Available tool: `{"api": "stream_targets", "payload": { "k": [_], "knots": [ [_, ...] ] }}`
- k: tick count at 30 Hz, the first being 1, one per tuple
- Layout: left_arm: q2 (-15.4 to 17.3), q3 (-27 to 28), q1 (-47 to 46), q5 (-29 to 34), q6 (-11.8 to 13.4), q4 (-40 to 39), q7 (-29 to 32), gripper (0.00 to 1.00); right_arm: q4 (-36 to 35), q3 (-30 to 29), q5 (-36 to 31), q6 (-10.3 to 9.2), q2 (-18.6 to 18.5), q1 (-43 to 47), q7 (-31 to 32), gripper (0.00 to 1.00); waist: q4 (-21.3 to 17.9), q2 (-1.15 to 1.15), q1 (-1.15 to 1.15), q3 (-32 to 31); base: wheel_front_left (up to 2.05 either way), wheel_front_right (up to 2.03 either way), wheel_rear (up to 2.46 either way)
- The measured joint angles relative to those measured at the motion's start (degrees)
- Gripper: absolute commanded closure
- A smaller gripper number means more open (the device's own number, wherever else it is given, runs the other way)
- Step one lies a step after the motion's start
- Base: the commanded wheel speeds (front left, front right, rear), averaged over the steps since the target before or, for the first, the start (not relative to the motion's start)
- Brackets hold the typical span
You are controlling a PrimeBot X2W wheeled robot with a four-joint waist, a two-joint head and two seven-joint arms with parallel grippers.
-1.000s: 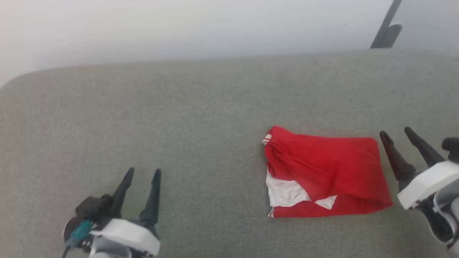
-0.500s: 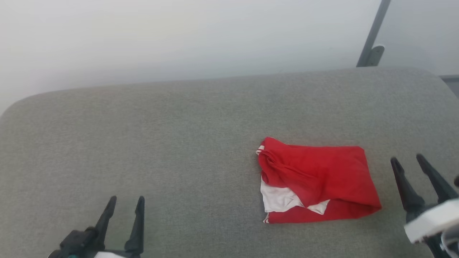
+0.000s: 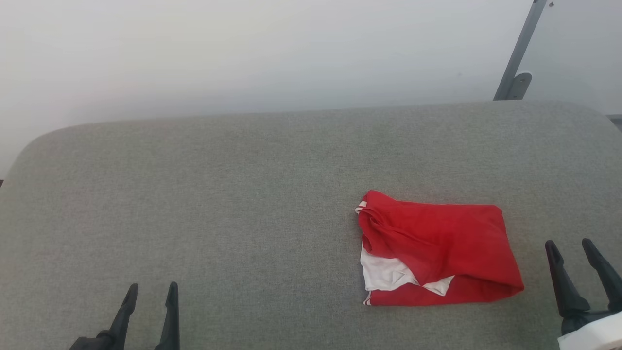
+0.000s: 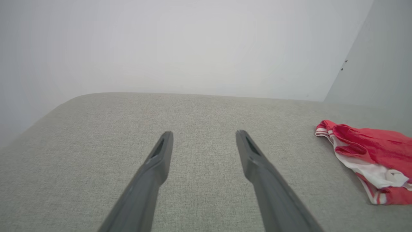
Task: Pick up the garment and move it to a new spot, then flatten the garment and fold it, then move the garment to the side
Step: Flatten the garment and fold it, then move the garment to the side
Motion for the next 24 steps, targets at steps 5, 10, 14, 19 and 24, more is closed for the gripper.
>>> {"api": "stream_targets", "payload": {
  "k": [5,10,14,19,24],
  "knots": [
    [-0.3,-0.3,0.0,0.5,0.0,-0.3,0.0,0.0,-1.4,-0.7,-0.7,0.0,1.0,0.8,1.2,0.0,0.1,0.0,0.0,-0.1,0.0,0.0,0.0],
    [-0.3,-0.6,-0.2,0.9,0.0,-0.7,0.0,0.0,-2.1,-1.1,-1.0,0.0,1.3,0.8,2.2,0.0,0.0,0.0,0.0,0.2,0.0,0.0,0.0],
    [-0.2,-2.3,-1.1,1.3,0.0,-0.8,0.0,0.0,-1.3,-1.1,-1.2,0.0,0.8,-0.2,5.4,0.0,0.1,0.0,0.0,1.0,0.0,0.0,0.0],
    [0.3,-4.5,-4.1,1.7,0.0,-1.1,0.0,0.0,0.8,0.2,-1.2,0.01,-1.2,-4.6,14.0,0.0,0.7,0.0,0.0,2.7,0.0,0.0,0.0],
    [0.2,-6.2,-8.6,1.8,0.0,-1.1,0.0,0.0,3.3,1.0,0.1,0.0,-3.5,-12.7,25.9,0.0,1.4,0.0,0.0,5.9,0.0,0.0,0.0]
  ]
}}
